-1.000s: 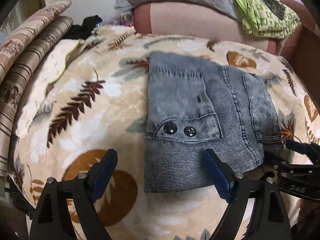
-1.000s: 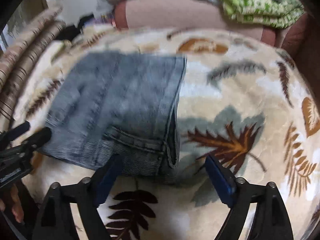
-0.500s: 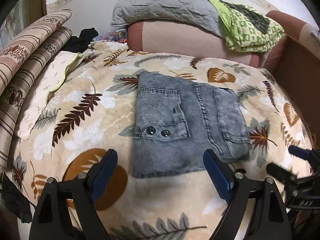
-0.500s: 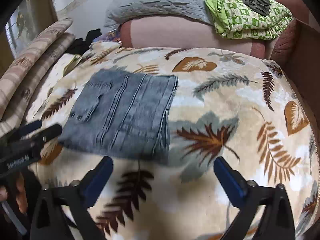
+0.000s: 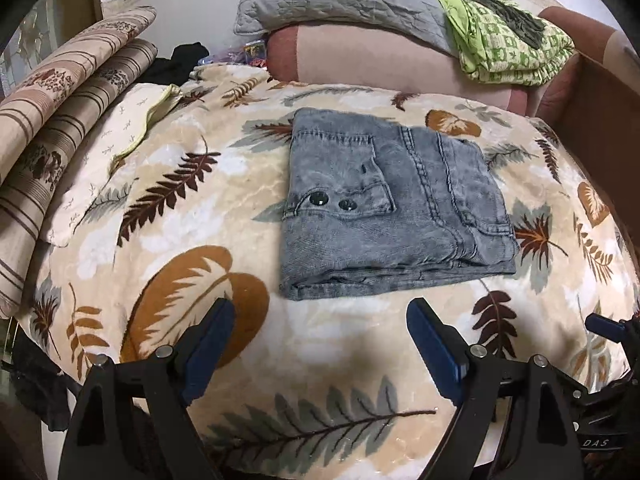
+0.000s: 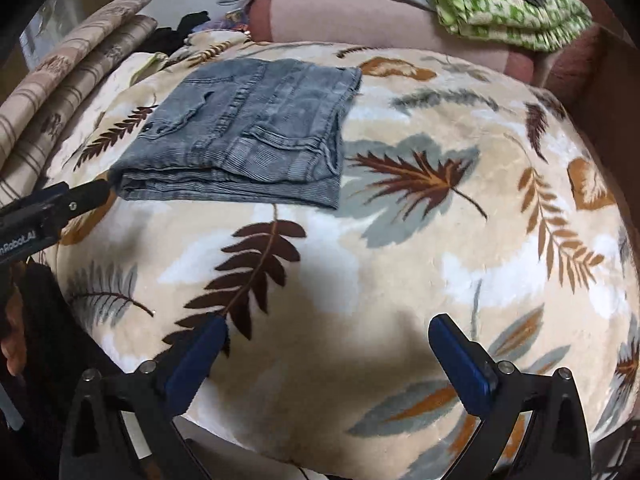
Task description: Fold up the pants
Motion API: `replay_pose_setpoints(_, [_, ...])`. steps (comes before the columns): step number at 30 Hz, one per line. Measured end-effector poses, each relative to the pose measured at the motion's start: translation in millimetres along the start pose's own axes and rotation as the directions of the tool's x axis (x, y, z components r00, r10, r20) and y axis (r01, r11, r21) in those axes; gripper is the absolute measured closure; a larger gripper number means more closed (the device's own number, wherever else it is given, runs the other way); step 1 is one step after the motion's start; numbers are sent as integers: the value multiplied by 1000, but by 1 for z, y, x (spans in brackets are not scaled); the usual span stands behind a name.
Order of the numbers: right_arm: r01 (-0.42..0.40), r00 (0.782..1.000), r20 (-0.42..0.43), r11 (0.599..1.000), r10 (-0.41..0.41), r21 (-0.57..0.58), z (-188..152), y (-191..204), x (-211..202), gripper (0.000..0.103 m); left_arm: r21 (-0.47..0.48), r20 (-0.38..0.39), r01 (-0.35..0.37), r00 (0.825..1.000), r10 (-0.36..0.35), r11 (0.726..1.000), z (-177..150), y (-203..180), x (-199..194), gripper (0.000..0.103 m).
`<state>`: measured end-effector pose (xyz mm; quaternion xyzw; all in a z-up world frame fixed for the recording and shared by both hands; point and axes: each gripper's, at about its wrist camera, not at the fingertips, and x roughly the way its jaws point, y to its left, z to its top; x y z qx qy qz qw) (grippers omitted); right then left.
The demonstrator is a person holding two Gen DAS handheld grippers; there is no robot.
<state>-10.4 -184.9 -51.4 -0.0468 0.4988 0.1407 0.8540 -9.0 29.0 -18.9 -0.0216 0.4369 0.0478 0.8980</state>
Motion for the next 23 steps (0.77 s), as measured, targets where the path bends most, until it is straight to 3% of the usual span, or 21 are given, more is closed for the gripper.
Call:
replay_pose_setpoints(6, [-12,994,110,1000,15,-28,33,5,-31,0,-5,77,47,996,-47,999,22,-5,-23,15])
replay_pose_setpoints(9, [-11,989,143,999,19,-52,47,7,-43,0,-7,90,92,992,-91,996,34,-8,-30,2])
replay_pose_setpoints(15, [-24,987,159,997,35,-72,62,10,-48,0,-12,110,112,988,-110,994,53,-14,-31,1])
replay_pose_setpoints(19, [-33,986,159,997,44,-71,64,11,-47,0,-7,109,160,981,-158,987,56,-15,-27,0])
replay_pose_setpoints(23, [-50,986,157,997,58,-59,67,11,-45,0,7,98,145,985,-145,989,58,-20,-22,0])
